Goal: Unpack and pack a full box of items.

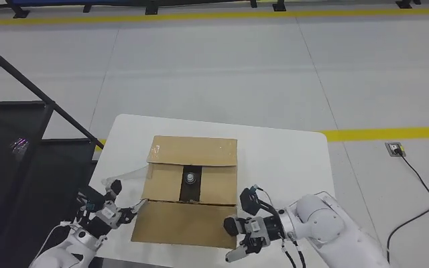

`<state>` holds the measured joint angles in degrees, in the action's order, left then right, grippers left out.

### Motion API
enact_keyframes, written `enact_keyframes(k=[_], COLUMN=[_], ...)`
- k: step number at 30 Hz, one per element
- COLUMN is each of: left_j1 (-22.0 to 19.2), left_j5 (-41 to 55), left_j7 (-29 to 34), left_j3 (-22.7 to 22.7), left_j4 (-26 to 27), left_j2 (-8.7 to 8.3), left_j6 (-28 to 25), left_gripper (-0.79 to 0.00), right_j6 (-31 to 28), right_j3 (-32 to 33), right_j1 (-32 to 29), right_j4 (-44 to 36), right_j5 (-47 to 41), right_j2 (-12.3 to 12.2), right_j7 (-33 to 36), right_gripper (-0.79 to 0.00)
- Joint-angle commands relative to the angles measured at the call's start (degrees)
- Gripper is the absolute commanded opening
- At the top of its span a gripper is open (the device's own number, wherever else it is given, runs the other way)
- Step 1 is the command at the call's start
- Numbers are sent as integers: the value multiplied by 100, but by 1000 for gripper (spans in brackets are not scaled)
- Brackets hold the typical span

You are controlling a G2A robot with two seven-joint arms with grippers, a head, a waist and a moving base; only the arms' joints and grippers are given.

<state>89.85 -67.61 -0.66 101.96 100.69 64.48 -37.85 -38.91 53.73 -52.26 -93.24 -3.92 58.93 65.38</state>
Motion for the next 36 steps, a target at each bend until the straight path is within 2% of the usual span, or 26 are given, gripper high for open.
enact_keyframes(k=[1, 5, 9, 12, 22, 26, 33, 36], left_j1=[38, 86, 81, 18, -4, -1, 99, 112], left_j5=[-220, -681, -1120, -1043, -960, -956, -1221, -1254], left_j7=[78, 156, 252, 385, 414, 413, 367, 337], left_j3=[81, 136, -6, -70, -75, -80, -248, -289], left_j4=[-90, -213, -334, -420, -448, -445, -259, -261], left_j2=[-41, -109, -134, -147, -148, -147, -150, -157], left_j6=[-376, -856, -789, -834, -814, -791, -431, -369], left_gripper=[0, 0, 0, 0, 0, 0, 0, 0], right_j6=[-19, -208, -491, -410, -338, 214, 1079, 1218], right_j3=[-273, -648, -663, -591, -555, -640, -1085, -1185], right_j1=[172, 579, 915, 1086, 1104, 1051, 1591, 1839], right_j4=[86, 336, 792, 1044, 1072, 1142, 2116, 2640], right_j5=[-17, -268, -1096, -1663, -1692, -1892, -2597, -2586], right_j2=[-51, -98, -44, 11, 16, 105, 401, 537], right_j7=[-19, -209, -549, -798, -886, -1478, -1210, -1426], right_gripper=[0, 0, 0, 0, 0, 0, 0, 0])
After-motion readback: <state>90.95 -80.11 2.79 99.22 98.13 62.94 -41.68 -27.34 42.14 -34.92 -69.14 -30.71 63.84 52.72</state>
